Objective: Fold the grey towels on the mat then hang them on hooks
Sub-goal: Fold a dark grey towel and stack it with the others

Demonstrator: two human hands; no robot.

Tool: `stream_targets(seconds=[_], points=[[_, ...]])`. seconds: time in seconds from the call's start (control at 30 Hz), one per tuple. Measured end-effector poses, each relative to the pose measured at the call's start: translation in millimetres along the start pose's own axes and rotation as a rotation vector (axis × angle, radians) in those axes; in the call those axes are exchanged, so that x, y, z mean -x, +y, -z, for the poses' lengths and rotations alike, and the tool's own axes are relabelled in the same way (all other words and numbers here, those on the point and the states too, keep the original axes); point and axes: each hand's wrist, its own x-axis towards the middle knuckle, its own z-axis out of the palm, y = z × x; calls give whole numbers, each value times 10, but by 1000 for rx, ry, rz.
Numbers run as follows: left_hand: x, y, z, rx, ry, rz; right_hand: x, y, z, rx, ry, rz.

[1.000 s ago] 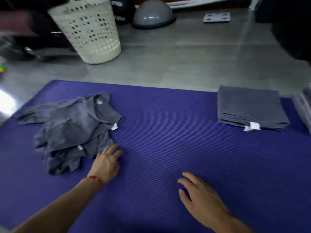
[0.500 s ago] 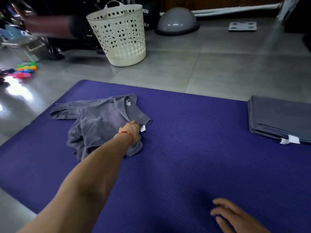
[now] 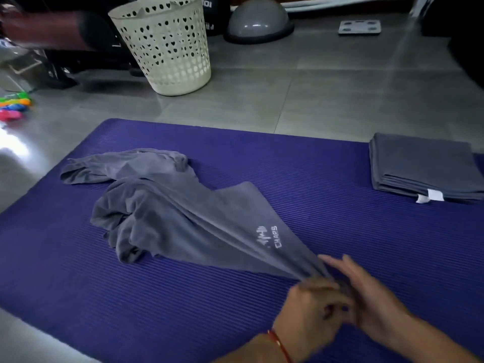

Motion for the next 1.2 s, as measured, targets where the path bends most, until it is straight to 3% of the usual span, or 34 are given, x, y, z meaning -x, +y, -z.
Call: stream_targets(seconds=[0.07, 0.1, 0.17, 0.23, 0.27, 0.33, 0.4, 0.5, 0.6, 0.67, 0.77, 0.8, 0.87, 0.93, 1.03, 1.1, 1.2], points=[[179, 143, -84, 96, -152, 86, -19, -52, 1, 45, -78, -74], [237, 137, -61, 99, -149, 73, -52, -45, 29, 112, -72, -66], [256, 7, 128, 28, 32, -10, -100, 6, 122, 242, -29, -2], [200, -305, 397, -208, 173, -7, -34, 29, 221, 407, 34, 61], [159, -483, 555, -393, 161, 43, 10, 22, 260, 497, 78, 91], [107, -885, 809, -782, -23, 226, 78, 18, 402, 605, 184, 152], [70, -1131, 945, -951, -199, 336, 128, 8, 553, 623, 281, 199], [-35, -1090, 848, -869, -132, 411, 145, -15, 820, 770, 487, 309], [-162, -677, 432, -576, -21, 272, 132, 30, 996, 1055, 526, 368], [-253, -274, 73, -235, -31, 111, 113, -12, 1057, 1027, 401, 461], [-324, 175, -300, 31, -55, 42, 248, -165, 967, 491, -145, 326], [-315, 218, -337, 58, -74, 51, 266, -156, 969, 482, -244, 288], [-205, 146, -312, 58, -166, 5, 285, -47, 1023, 646, -275, 280], [-23, -70, -144, -130, -252, -49, 269, 96, 1136, 682, -189, 261], [215, -523, 196, -751, -178, -9, 322, 146, 1345, 709, 2, 287], [279, -779, 432, -1055, -138, 254, 356, 104, 1456, 807, 171, 349], [266, -1020, 656, -1055, -90, 621, 327, 37, 1516, 1040, 282, 389]])
